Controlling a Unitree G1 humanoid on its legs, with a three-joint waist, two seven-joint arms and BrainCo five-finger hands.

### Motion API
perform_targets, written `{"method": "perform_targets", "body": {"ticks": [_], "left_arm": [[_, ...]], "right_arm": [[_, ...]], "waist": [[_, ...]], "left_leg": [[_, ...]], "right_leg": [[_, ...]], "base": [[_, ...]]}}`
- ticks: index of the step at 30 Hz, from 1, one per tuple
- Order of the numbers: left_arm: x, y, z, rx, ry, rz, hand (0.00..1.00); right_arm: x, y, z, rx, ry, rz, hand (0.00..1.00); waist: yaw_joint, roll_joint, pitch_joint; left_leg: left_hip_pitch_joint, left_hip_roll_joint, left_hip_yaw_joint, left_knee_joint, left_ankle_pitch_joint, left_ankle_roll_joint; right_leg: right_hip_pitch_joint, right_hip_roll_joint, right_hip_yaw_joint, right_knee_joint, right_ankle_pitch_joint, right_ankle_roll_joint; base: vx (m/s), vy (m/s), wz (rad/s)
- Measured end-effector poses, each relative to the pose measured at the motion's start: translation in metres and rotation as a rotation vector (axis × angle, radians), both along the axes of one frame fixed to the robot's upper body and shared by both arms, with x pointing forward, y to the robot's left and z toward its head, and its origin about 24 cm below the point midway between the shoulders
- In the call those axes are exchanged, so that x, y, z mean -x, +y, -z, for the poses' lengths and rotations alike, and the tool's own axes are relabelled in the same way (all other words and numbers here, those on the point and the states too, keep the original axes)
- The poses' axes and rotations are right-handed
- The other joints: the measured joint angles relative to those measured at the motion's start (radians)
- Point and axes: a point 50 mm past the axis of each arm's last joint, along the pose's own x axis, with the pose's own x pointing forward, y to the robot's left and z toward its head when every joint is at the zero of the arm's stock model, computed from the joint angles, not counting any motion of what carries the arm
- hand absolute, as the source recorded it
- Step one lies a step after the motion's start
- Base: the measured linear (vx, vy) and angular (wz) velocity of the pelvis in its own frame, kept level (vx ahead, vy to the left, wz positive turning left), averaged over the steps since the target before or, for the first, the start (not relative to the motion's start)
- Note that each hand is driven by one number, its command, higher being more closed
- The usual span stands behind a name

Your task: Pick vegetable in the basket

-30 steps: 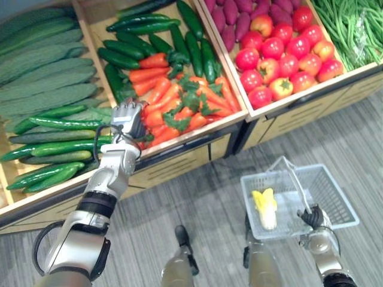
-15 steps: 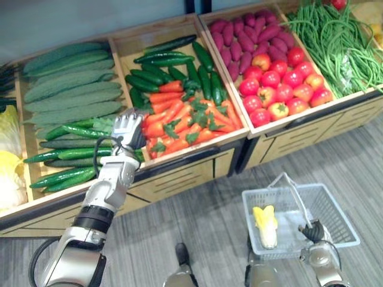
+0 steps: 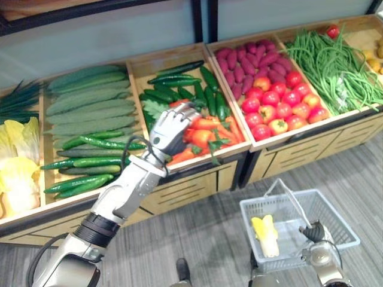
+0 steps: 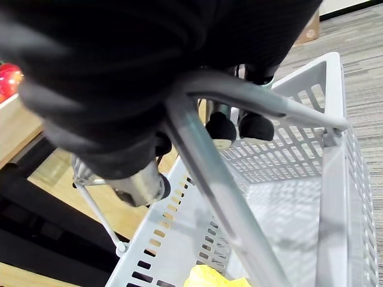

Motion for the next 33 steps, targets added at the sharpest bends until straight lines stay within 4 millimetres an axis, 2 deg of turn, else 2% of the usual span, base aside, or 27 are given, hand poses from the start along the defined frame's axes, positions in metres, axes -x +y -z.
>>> {"method": "perform_targets", "body": {"ticks": [5,9,11,13,16,20,23,27,33], "left_arm": [[0.023,-0.035,0.008,-0.020,0.052,0.214,1.00],[0.042,-0.062,0.022,-0.022,0.134,0.376,1.00],[0.048,-0.072,0.028,-0.024,0.166,0.420,1.00],[0.057,-0.086,0.037,-0.022,0.208,0.481,1.00],[0.064,-0.098,0.046,-0.026,0.256,0.528,1.00],[0.068,-0.108,0.058,-0.020,0.333,0.561,1.00],[0.068,-0.111,0.064,-0.024,0.359,0.563,1.00],[0.072,-0.117,0.069,-0.026,0.382,0.584,1.00],[0.074,-0.122,0.076,-0.021,0.413,0.587,1.00]], "right_arm": [[-0.012,0.006,-0.004,0.029,0.002,-0.054,1.00],[-0.017,0.013,-0.007,0.045,-0.001,-0.101,1.00],[-0.024,0.019,-0.014,0.053,-0.037,-0.139,1.00],[-0.032,0.028,-0.026,0.053,-0.093,-0.192,1.00],[-0.035,0.036,-0.040,0.057,-0.170,-0.234,1.00],[-0.029,0.043,-0.051,0.051,-0.244,-0.270,1.00],[-0.026,0.051,-0.058,0.048,-0.292,-0.309,1.00],[-0.018,0.056,-0.065,0.041,-0.334,-0.331,1.00],[-0.009,0.063,-0.079,0.030,-0.400,-0.356,1.00]], "waist": [[0.001,-0.001,-0.032],[-0.001,-0.003,-0.059],[-0.004,-0.003,-0.059],[-0.018,-0.003,-0.059],[-0.027,-0.007,-0.064],[-0.030,-0.009,-0.084],[-0.051,-0.014,-0.091],[-0.054,-0.022,-0.104],[-0.052,-0.014,-0.120]], "left_leg": [[0.007,0.000,0.015,-0.001,-0.004,-0.005],[0.011,0.000,0.031,-0.001,-0.004,-0.005],[0.014,0.001,0.043,-0.001,-0.004,-0.006],[0.025,0.002,0.053,-0.001,-0.006,-0.008],[0.029,0.005,0.073,-0.001,-0.009,-0.012],[0.043,0.012,0.099,-0.001,-0.017,-0.022],[0.052,0.013,0.111,-0.001,-0.021,-0.025],[0.078,0.016,0.153,0.000,-0.036,-0.034],[0.094,0.034,0.180,0.006,-0.044,-0.041]], "right_leg": [[-0.004,-0.001,0.012,0.000,-0.004,-0.003],[-0.013,0.001,0.027,0.005,-0.003,-0.003],[-0.020,0.001,0.036,0.011,-0.003,-0.003],[-0.019,0.004,0.049,0.015,-0.004,-0.003],[-0.032,0.008,0.063,0.018,-0.003,-0.003],[-0.035,0.020,0.086,0.017,-0.003,-0.003],[-0.036,0.023,0.098,0.016,-0.003,-0.003],[-0.038,0.032,0.135,0.016,-0.003,-0.003],[-0.036,0.055,0.146,0.014,-0.005,-0.006]], "base": [[-0.03,0.022,-0.08],[-0.01,0.016,-0.11],[-0.01,0.021,-0.17],[0.00,0.017,-0.14],[0.01,0.013,-0.17],[0.03,0.010,-0.20],[0.03,0.021,-0.17],[0.03,0.018,-0.28],[0.04,0.006,-0.12]]}}
